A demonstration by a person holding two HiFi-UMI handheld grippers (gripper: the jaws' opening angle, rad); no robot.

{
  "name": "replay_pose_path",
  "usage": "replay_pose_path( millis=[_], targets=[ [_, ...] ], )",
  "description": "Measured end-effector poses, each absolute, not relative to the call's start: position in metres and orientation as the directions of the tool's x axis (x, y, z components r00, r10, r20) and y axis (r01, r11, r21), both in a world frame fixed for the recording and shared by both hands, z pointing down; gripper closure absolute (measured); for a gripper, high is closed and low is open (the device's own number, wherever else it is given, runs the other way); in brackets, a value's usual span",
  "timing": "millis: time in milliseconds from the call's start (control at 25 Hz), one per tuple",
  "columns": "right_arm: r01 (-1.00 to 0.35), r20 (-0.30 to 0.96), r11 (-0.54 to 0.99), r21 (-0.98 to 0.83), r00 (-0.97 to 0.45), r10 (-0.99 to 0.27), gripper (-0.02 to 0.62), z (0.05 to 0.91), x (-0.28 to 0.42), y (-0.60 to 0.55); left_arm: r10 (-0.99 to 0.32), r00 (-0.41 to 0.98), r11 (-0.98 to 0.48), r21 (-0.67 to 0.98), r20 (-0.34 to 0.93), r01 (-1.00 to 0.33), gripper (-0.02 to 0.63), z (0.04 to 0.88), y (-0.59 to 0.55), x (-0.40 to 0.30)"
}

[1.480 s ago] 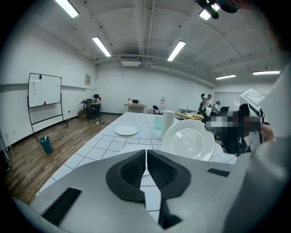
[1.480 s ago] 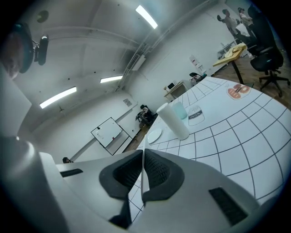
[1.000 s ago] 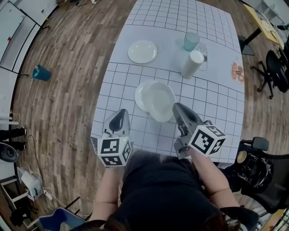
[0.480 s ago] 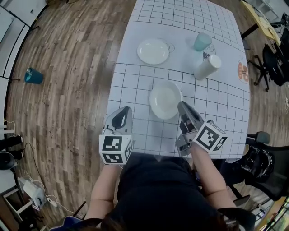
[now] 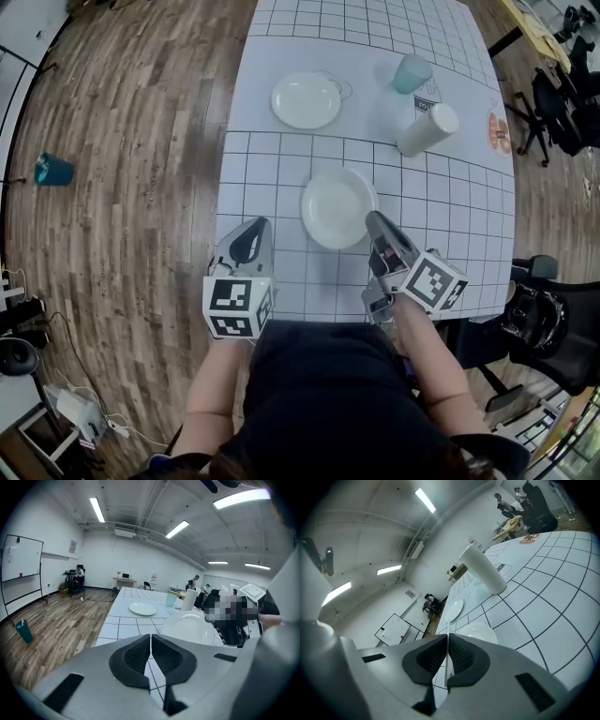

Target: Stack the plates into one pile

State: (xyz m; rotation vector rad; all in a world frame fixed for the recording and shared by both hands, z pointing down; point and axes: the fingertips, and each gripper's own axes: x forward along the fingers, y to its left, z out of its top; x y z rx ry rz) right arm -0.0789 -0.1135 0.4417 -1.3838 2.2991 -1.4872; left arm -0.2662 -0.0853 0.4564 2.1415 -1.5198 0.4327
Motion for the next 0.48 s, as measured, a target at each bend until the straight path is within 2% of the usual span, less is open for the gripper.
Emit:
replay_pose_path(
  millis=[480],
  targets=[
    [-0.672, 0.453, 0.083, -0.736, -0.579, -0.678, 0.563, 0.474, -0.051, -0.125, -0.778, 0.313, -0.244, 0.198, 0.544, -0.949, 0.577, 0.465, -0.096, -0.247]
  ],
)
